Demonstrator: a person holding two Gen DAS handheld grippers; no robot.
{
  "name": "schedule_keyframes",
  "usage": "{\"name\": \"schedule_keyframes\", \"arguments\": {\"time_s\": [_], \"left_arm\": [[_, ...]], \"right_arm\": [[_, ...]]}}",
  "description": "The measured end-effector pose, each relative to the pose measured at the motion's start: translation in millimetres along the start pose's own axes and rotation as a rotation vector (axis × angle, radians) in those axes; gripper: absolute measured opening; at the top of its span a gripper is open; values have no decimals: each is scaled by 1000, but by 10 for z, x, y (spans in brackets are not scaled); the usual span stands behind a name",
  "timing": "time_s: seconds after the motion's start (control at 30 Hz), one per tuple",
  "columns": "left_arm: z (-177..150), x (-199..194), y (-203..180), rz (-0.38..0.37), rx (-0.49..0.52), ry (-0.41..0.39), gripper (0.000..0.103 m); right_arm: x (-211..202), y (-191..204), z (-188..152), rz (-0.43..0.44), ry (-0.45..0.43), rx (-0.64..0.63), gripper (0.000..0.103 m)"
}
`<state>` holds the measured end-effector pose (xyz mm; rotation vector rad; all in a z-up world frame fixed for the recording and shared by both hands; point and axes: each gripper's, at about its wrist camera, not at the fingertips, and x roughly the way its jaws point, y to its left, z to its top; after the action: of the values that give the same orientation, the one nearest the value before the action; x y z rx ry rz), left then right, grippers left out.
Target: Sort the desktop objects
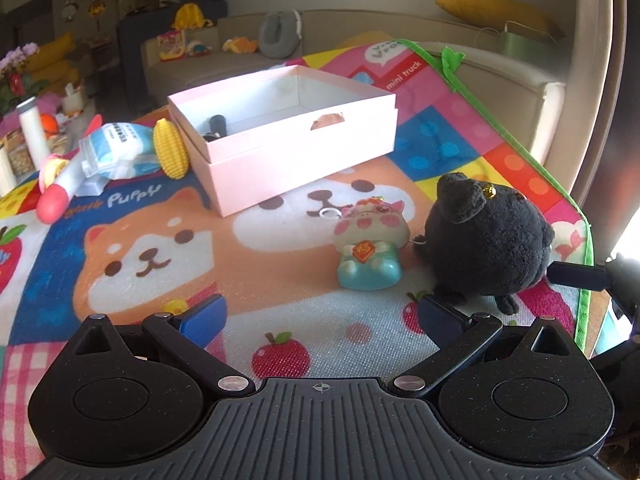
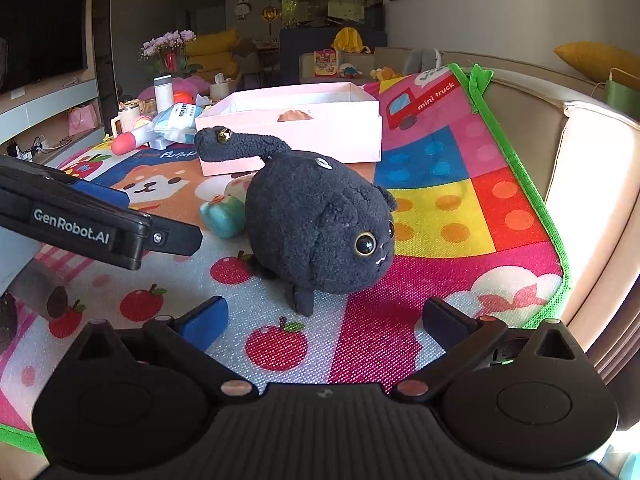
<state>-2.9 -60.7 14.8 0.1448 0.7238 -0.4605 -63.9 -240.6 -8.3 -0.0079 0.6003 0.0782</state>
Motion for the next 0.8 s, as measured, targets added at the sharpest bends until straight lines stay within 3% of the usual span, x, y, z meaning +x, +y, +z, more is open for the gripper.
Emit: {"name": "schedule_keyframes", "arguments": {"time_s": [0.1,0.2,0.27,0.33,0.47,0.53,0.63,0.8], "left_arm": [[56,90,-20,-32,-7,-23,103],[124,212,-52,12,-2,-50,103],[169,281,-41,1,-22,-46,99],[207,318,-52,-19,-30,-43,80],[237,363,-117,-27,-19,-43,68],[234,359,-134,-36,-12,-40,53],[208,306,-142,-6,26,-39,42],[59,51,-39,77,102,-47,42]], "right_arm": [[-35,4,-61,2,-35,16,103],[-61,37,-68,0,-26,13,103],[-48,62,-40,-10,-6,-1,103],[-35,65,5,-10,23,-1,103],[-16,73,60,-15,61,1,103],[-15,81,69,-17,73,0,103],[-13,85,74,-17,80,0,103],[-28,96,46,-26,65,3,103]]}}
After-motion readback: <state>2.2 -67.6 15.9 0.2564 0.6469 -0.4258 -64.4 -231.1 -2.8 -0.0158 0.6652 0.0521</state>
